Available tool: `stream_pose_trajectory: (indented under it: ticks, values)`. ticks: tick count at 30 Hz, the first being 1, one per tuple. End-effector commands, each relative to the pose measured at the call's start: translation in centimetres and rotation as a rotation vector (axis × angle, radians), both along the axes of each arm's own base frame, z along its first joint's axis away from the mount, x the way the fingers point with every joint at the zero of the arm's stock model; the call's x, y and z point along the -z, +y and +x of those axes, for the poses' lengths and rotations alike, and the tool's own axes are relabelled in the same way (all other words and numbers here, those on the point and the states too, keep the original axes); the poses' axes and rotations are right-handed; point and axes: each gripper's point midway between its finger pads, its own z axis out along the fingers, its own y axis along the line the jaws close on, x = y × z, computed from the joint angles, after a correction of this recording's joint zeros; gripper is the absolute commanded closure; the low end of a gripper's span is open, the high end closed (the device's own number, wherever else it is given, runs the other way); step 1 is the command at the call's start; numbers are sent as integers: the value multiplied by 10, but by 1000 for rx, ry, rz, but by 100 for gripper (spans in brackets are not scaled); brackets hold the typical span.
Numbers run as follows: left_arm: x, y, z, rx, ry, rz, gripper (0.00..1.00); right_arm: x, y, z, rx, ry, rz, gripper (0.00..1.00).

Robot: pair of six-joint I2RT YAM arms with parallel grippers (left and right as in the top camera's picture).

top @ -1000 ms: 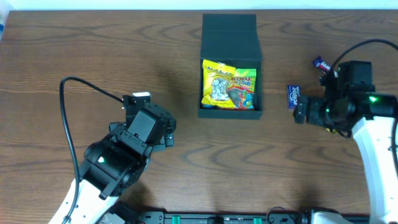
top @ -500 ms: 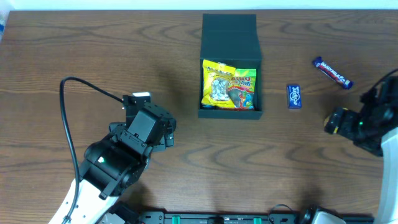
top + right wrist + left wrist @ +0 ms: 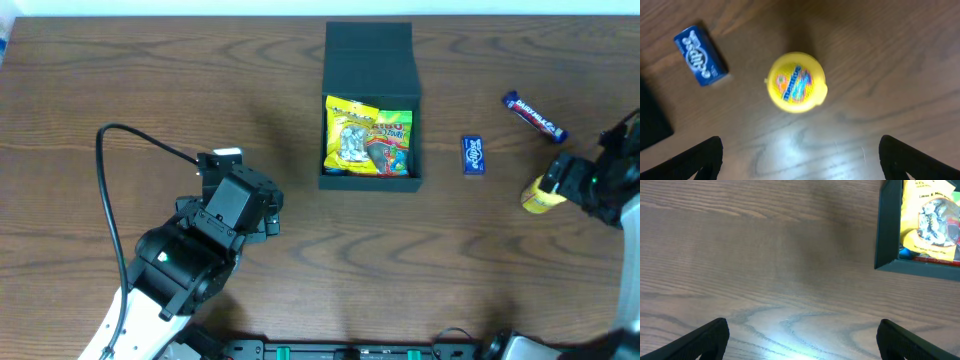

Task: Pack container
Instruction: 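Lower the right gripper and close it around the Mentos tube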

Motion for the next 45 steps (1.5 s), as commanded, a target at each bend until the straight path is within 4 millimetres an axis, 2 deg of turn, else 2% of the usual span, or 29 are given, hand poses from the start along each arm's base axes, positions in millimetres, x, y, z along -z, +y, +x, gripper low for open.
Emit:
stream_pose_trajectory:
  ticks: [1, 5, 13, 19, 37, 45]
  values:
    - [1, 3, -1, 0, 0, 17, 5, 15, -2, 5, -9, 20, 17, 1]
    - [1, 3, -1, 0, 0, 17, 5, 25, -1, 14, -21, 21, 40, 1]
    - [1, 3, -1, 0, 0, 17, 5, 43, 0, 15, -22, 59, 61, 1]
    - [1, 3, -1, 0, 0, 17, 5, 57, 9, 20, -41, 19, 104, 1]
    - [1, 3, -1, 0, 0, 17, 5, 81, 7, 33, -52, 17, 102, 1]
    - [1, 3, -1, 0, 0, 17, 5, 89, 8, 31, -50, 41, 112, 1]
